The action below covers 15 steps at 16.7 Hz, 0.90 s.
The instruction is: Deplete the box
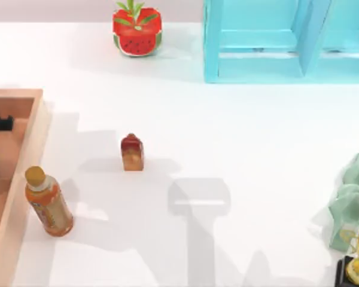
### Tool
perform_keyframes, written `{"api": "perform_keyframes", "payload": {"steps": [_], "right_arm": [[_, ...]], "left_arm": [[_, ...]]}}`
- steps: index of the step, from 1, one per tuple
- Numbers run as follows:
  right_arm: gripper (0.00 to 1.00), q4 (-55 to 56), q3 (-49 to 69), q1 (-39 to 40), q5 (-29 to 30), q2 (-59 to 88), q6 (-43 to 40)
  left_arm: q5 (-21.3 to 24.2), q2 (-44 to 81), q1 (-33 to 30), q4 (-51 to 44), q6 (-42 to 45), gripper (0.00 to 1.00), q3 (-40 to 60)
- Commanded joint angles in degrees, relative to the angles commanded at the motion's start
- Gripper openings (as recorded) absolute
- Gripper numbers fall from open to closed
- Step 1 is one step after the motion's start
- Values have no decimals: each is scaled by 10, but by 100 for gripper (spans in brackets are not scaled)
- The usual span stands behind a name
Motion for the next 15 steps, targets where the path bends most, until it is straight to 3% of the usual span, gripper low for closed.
{"api": "perform_keyframes", "payload": {"steps": [9,15], "right_arm": [[100,0,0,0,0,0,0],[100,0,0,0,0,0,0]], "left_arm": [[-7,-3,3,2,2,0,8],[-52,-12,-23,-26,5,0,151]]}}
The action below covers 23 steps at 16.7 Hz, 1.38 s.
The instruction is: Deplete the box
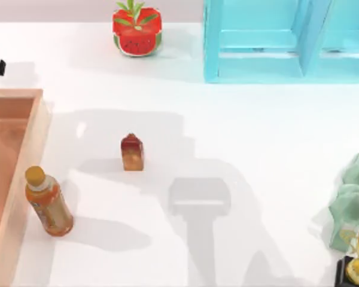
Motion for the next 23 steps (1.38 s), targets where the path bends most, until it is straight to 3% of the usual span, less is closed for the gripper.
{"api": "perform_keyframes", "payload": {"steps": [4,8,16,19,23], "right_arm": [[100,0,0,0,0,0,0],[100,0,0,0,0,0,0],[100,0,0,0,0,0,0],[100,0,0,0,0,0,0],[100,0,0,0,0,0,0]], "left_arm": [[-2,0,14,-117,-5,0,82],[33,-8,24,-235,-9,0,108],[53,-16,14,-255,-14,0,106],[64,-29,-43,-216,-70,0,82],[76,-60,-198,-139,-223,0,12]]}}
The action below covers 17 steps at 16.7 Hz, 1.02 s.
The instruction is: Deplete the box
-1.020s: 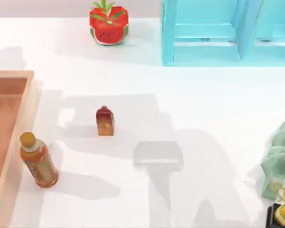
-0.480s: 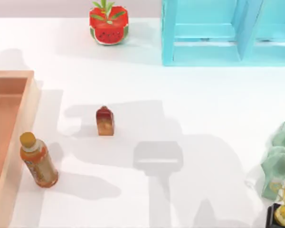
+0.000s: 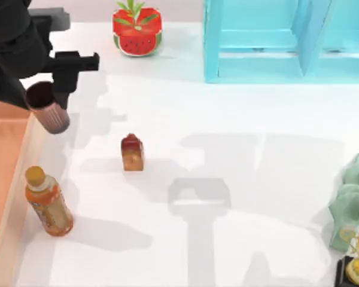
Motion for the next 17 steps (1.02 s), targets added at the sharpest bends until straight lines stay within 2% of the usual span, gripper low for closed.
{"api": "perform_keyframes", "payload": {"steps": [4,8,10,17], "right_arm": [[100,0,0,0,0,0,0],[100,0,0,0,0,0,0],[100,0,0,0,0,0,0],[100,0,0,0,0,0,0]], "left_arm": [[-6,-27,-199,66,-200,0,-104],[-22,-43,-317,99,-321,0,-196],[-27,-46,-340,105,-344,0,-218],[-27,-40,-340,113,-345,0,-226]]}}
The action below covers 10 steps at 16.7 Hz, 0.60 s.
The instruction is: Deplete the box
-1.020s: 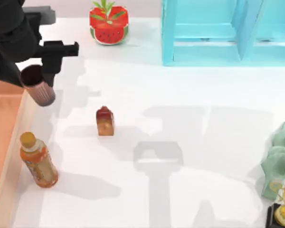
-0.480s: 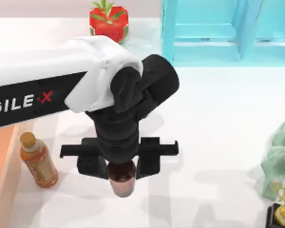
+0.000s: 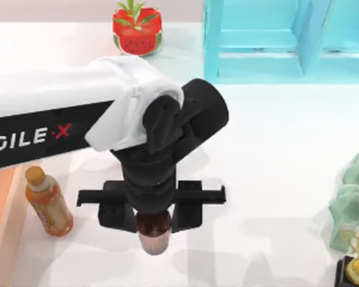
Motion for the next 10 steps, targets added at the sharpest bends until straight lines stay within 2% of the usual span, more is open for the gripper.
{"api": "perform_keyframes", "payload": {"steps": [10], "right_arm": [[100,0,0,0,0,0,0]], "left_arm": [[-1,25,-1,93,0,0,-64]]}}
